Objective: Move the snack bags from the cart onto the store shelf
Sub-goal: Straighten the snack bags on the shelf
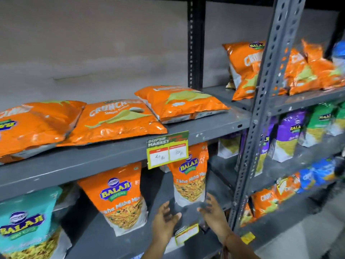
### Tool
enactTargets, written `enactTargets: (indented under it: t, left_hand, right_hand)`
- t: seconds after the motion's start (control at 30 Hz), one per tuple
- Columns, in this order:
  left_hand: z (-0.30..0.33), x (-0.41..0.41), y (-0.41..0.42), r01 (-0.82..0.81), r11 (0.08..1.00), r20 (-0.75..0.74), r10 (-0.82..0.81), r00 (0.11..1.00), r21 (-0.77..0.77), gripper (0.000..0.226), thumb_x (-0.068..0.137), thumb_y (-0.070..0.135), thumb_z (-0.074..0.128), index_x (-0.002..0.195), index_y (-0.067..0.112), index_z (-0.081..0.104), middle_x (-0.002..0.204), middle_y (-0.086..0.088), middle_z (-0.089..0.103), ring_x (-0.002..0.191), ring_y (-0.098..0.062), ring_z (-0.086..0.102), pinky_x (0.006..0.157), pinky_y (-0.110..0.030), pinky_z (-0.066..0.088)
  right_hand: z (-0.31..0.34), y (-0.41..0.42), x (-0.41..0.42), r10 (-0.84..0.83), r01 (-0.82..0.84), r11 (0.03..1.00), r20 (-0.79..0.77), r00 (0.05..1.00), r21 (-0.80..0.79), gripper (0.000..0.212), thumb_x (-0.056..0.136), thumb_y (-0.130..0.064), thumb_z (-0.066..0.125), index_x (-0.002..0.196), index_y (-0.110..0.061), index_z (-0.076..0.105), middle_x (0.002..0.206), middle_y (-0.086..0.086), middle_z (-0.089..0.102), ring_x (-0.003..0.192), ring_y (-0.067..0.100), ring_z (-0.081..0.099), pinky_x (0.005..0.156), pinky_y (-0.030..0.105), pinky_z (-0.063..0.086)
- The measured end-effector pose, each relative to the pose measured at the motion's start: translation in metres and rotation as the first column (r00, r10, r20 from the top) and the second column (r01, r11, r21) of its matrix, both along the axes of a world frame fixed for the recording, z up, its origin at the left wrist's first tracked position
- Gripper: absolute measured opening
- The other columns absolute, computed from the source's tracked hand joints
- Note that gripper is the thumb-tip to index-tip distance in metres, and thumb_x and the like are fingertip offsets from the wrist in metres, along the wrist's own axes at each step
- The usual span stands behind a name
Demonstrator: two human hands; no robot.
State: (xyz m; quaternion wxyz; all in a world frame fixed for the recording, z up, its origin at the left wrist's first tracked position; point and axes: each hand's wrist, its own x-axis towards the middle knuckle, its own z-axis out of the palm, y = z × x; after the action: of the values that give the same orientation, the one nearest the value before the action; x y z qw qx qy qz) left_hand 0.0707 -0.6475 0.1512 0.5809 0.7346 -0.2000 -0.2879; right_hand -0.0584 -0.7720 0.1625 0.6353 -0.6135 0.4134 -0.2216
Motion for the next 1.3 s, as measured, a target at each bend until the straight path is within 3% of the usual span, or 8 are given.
enactTargets:
  t: [0.2, 0.4, 0.57, 0.83, 0.97, 1.1, 1.2, 1.3]
  left_hand:
    - [-0.027, 0.010, -0.057, -0.074, 0.997, -0.152, 0.068, 0.986, -0.033, 0.107, 0.030, 0.047, 0.081, 0.128, 0.019, 0.045, 0.118, -0.012, 0.053, 0.098, -0.027, 0.058, 0.095, -0.047, 0.051]
    - [-0.038, 0.004, -0.069, -0.111, 0.994, -0.086, 0.108, 0.990, -0.023, 0.061, 0.068, 0.003, 0.078, 0.121, 0.013, 0.051, 0.105, -0.008, 0.064, 0.071, 0.011, 0.066, 0.065, -0.007, 0.052]
    - [-0.028, -0.006, -0.056, -0.159, 0.987, -0.051, 0.157, 0.986, -0.023, 0.066, 0.074, 0.003, 0.074, 0.133, 0.010, 0.045, 0.117, -0.014, 0.060, 0.094, -0.021, 0.060, 0.089, -0.033, 0.046]
    - [0.001, -0.012, 0.049, -0.285, 0.953, -0.005, 0.286, 0.958, -0.105, 0.057, 0.072, 0.005, 0.076, 0.125, 0.009, 0.054, 0.118, -0.021, 0.062, 0.101, -0.024, 0.060, 0.083, -0.022, 0.052]
    - [0.015, -0.002, 0.151, -0.399, 0.909, 0.057, 0.407, 0.912, -0.120, 0.051, 0.070, 0.014, 0.078, 0.117, 0.016, 0.059, 0.105, -0.016, 0.066, 0.100, -0.029, 0.063, 0.094, -0.042, 0.051]
    - [0.030, 0.011, 0.274, -0.537, 0.837, 0.108, 0.546, 0.831, -0.106, 0.041, 0.073, 0.007, 0.075, 0.111, 0.013, 0.061, 0.102, -0.015, 0.067, 0.087, -0.024, 0.065, 0.075, -0.022, 0.056]
    - [0.038, 0.029, 0.362, -0.630, 0.769, 0.123, 0.639, 0.759, -0.104, 0.046, 0.072, 0.007, 0.076, 0.115, 0.007, 0.060, 0.099, -0.020, 0.068, 0.089, -0.031, 0.065, 0.085, -0.042, 0.054]
    - [0.035, 0.056, 0.434, -0.706, 0.699, 0.082, 0.714, 0.695, -0.115, 0.059, 0.065, 0.024, 0.081, 0.117, 0.008, 0.059, 0.098, -0.018, 0.070, 0.084, -0.026, 0.066, 0.075, -0.037, 0.058]
  right_hand:
    - [-0.019, -0.055, 0.013, 0.107, -0.107, 0.994, -0.026, 0.994, -0.011, 0.078, 0.079, -0.022, 0.071, 0.142, -0.024, 0.024, 0.124, -0.002, 0.050, 0.108, 0.021, 0.053, 0.104, 0.043, 0.042]
    - [-0.025, -0.068, 0.018, 0.153, -0.154, 0.987, -0.015, 0.988, -0.039, 0.051, 0.086, -0.020, 0.062, 0.129, -0.034, 0.039, 0.127, -0.006, 0.055, 0.115, 0.017, 0.052, 0.104, 0.040, 0.043]
    - [-0.033, -0.064, 0.016, 0.035, -0.036, 0.999, -0.021, 0.999, -0.012, 0.074, 0.082, -0.023, 0.068, 0.143, -0.023, 0.026, 0.141, 0.006, 0.045, 0.127, 0.026, 0.045, 0.109, 0.049, 0.038]
    - [-0.019, 0.023, 0.025, -0.347, 0.347, 0.938, 0.050, 0.937, -0.003, 0.065, 0.080, -0.011, 0.070, 0.136, -0.009, 0.038, 0.128, 0.020, 0.053, 0.110, 0.032, 0.054, 0.087, 0.036, 0.040]
    - [-0.007, 0.112, 0.047, -0.207, 0.211, 0.977, 0.087, 0.974, -0.038, 0.057, 0.077, -0.004, 0.070, 0.129, -0.005, 0.045, 0.119, 0.026, 0.056, 0.094, 0.026, 0.054, 0.086, 0.036, 0.043]
    - [-0.004, 0.219, 0.074, 0.013, -0.005, 0.996, 0.088, 0.996, -0.084, 0.052, 0.076, -0.009, 0.072, 0.123, -0.011, 0.052, 0.110, 0.020, 0.060, 0.089, 0.026, 0.056, 0.083, 0.035, 0.043]
    - [0.002, 0.297, 0.096, 0.209, -0.199, 0.974, 0.091, 0.974, -0.107, 0.046, 0.076, -0.011, 0.072, 0.119, -0.013, 0.057, 0.100, 0.011, 0.060, 0.086, 0.024, 0.058, 0.082, 0.036, 0.047]
    - [0.005, 0.362, 0.119, 0.418, -0.404, 0.902, 0.077, 0.905, -0.153, 0.039, 0.077, -0.013, 0.072, 0.113, -0.021, 0.058, 0.098, 0.006, 0.060, 0.086, 0.020, 0.061, 0.076, 0.022, 0.053]
